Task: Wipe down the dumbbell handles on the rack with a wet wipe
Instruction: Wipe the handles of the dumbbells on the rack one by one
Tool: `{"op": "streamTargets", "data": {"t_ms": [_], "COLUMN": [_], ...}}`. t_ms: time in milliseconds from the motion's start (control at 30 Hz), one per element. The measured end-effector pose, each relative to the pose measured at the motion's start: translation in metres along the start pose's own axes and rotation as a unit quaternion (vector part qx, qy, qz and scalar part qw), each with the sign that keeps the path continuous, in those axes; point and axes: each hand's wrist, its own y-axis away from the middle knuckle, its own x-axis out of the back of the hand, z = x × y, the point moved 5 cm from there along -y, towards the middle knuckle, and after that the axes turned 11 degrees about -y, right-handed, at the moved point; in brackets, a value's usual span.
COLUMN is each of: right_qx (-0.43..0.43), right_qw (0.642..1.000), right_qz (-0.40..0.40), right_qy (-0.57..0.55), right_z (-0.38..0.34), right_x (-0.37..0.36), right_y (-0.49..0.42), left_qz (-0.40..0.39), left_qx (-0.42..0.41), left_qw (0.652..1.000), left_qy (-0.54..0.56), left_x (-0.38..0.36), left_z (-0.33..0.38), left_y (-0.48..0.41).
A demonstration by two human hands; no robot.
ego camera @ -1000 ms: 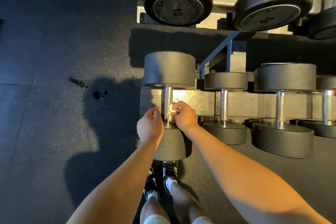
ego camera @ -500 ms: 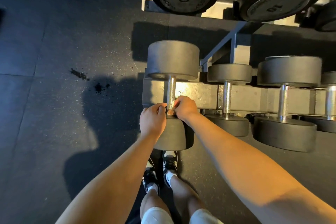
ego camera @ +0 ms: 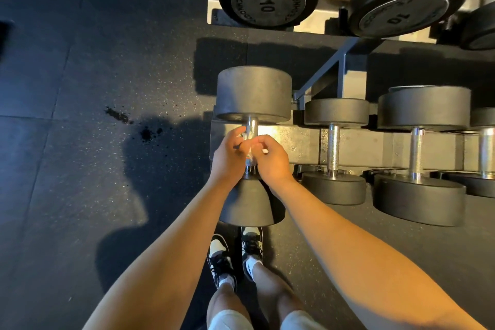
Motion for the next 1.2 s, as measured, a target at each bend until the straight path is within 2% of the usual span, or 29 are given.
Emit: {"op": "streamTargets", "data": {"t_ms": [133, 300, 400, 600, 800, 867, 1033, 1200], "right_qx": [0.024, 0.023, 0.03, 0.032, 0.036, 0.039, 0.027, 0.021], "right_qw": [1.0, 0.998, 0.996, 0.994, 0.994, 0.993, 0.991, 0.991], "right_qz": [-0.007, 0.056, 0.07, 0.092, 0.074, 0.073, 0.077, 0.079], "right_qy": [0.007, 0.023, 0.042, 0.045, 0.068, 0.08, 0.103, 0.109], "right_z": [-0.001, 0.018, 0.022, 0.019, 0.016, 0.017, 0.013, 0.013], "right_x": [0.004, 0.0, -0.004, 0.002, -0.002, -0.003, -0.002, -0.001], "right_y": [-0.003, -0.006, -0.009, 0.0, -0.003, -0.003, -0.001, -0.001], "left_qz": [0.068, 0.112, 0.109, 0.037, 0.092, 0.09, 0.04, 0.095], "left_qx": [0.053, 0.062, 0.058, 0.057, 0.081, 0.096, 0.111, 0.062], "left_qw": [0.996, 0.991, 0.992, 0.994, 0.992, 0.991, 0.992, 0.993], "left_qy": [-0.01, -0.031, -0.027, -0.091, -0.022, 0.003, -0.05, -0.044], "left_x": [0.003, -0.001, -0.007, -0.011, -0.018, -0.02, -0.02, -0.015], "left_z": [-0.002, 0.003, 0.005, -0.02, -0.006, -0.008, -0.018, -0.001], "left_y": [-0.018, -0.04, -0.041, -0.038, -0.047, -0.05, -0.045, -0.039]}}
